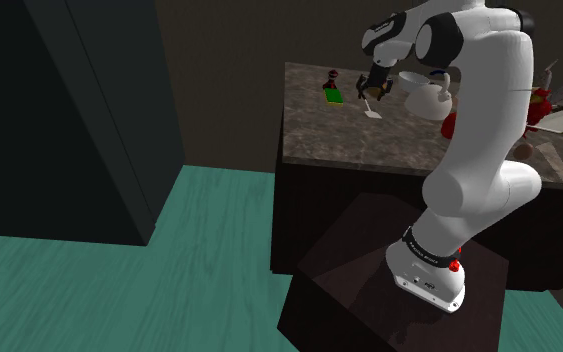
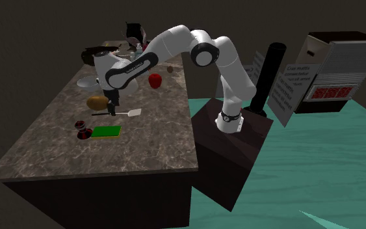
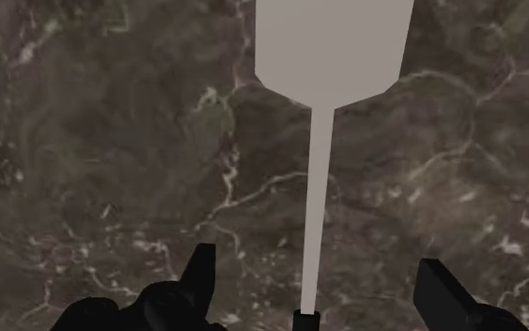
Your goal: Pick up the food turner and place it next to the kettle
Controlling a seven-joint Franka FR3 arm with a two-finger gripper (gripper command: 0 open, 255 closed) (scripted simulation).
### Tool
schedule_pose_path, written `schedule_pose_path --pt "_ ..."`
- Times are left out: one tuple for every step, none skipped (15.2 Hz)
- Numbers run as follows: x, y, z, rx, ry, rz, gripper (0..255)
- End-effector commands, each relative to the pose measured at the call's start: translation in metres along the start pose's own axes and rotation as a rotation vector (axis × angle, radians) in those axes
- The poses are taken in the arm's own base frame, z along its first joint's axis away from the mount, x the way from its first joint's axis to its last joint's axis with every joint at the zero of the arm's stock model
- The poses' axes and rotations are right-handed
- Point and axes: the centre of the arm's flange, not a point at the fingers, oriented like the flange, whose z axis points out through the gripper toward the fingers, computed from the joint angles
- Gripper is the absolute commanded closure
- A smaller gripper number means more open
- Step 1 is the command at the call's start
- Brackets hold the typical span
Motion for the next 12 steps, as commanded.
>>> schedule_pose_path --pt "0.0 0.0 -0.013 0.0 0.0 0.0 0" --pt "0.0 0.0 -0.026 0.0 0.0 0.0 0" --pt "0.0 0.0 -0.04 0.0 0.0 0.0 0" --pt "0.0 0.0 -0.05 0.0 0.0 0.0 0" --pt "0.0 0.0 -0.05 0.0 0.0 0.0 0" --pt "0.0 0.0 -0.05 0.0 0.0 0.0 0" --pt "0.0 0.0 -0.05 0.0 0.0 0.0 0" --pt "0.0 0.0 -0.05 0.0 0.0 0.0 0" --pt "0.0 0.0 -0.05 0.0 0.0 0.0 0" --pt "0.0 0.0 -0.05 0.0 0.0 0.0 0" --pt "0.0 0.0 -0.05 0.0 0.0 0.0 0" --pt "0.0 0.0 -0.05 0.0 0.0 0.0 0"
